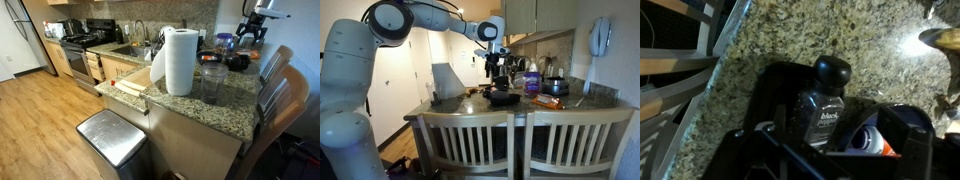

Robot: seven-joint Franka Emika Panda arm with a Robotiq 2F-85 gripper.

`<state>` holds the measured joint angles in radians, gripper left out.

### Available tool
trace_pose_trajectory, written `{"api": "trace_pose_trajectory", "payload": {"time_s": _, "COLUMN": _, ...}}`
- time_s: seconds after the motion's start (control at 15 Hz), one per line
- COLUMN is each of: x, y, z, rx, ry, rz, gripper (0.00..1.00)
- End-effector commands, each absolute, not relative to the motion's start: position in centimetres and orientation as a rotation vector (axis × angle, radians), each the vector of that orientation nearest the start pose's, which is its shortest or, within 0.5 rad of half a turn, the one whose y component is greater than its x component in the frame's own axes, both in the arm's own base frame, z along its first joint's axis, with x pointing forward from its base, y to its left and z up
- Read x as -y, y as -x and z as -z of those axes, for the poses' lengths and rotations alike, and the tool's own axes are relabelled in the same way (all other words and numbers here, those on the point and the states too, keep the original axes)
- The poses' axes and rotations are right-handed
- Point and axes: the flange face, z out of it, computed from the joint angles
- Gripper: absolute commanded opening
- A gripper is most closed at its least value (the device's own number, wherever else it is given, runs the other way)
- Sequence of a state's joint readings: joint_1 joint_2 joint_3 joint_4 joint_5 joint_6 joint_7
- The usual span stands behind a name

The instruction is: Pick the bottle on the bottom left side of the table and put it on the black tray

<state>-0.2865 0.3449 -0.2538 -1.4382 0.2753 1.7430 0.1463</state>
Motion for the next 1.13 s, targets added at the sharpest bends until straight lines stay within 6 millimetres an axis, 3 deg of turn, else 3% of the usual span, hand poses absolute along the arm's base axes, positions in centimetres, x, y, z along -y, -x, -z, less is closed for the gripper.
{"api": "trace_pose_trajectory", "payload": {"time_s": 0.0, "x": 24.8, "y": -59.7, "z": -50.6, "rx": -0.921, "ry": 2.87, "rz": 0.086, "gripper": 1.0}}
{"api": "trace_pose_trajectory", "payload": {"time_s": 0.2, "x": 22.1, "y": -60.6, "z": -50.7, "rx": -0.851, "ry": 2.907, "rz": 0.111, "gripper": 1.0}}
{"api": "trace_pose_trajectory", "payload": {"time_s": 0.53, "x": 20.2, "y": -60.8, "z": -51.6, "rx": -0.825, "ry": 2.988, "rz": 0.297, "gripper": 1.0}}
{"api": "trace_pose_trajectory", "payload": {"time_s": 0.73, "x": 17.9, "y": -59.2, "z": -53.1, "rx": -0.575, "ry": 3.086, "rz": 0.07, "gripper": 1.0}}
{"api": "trace_pose_trajectory", "payload": {"time_s": 0.8, "x": 19.1, "y": -60.9, "z": -52.0, "rx": -0.687, "ry": 3.049, "rz": 0.147, "gripper": 1.0}}
{"api": "trace_pose_trajectory", "payload": {"time_s": 1.07, "x": 18.8, "y": -60.8, "z": -52.3, "rx": -0.679, "ry": 3.05, "rz": 0.139, "gripper": 1.0}}
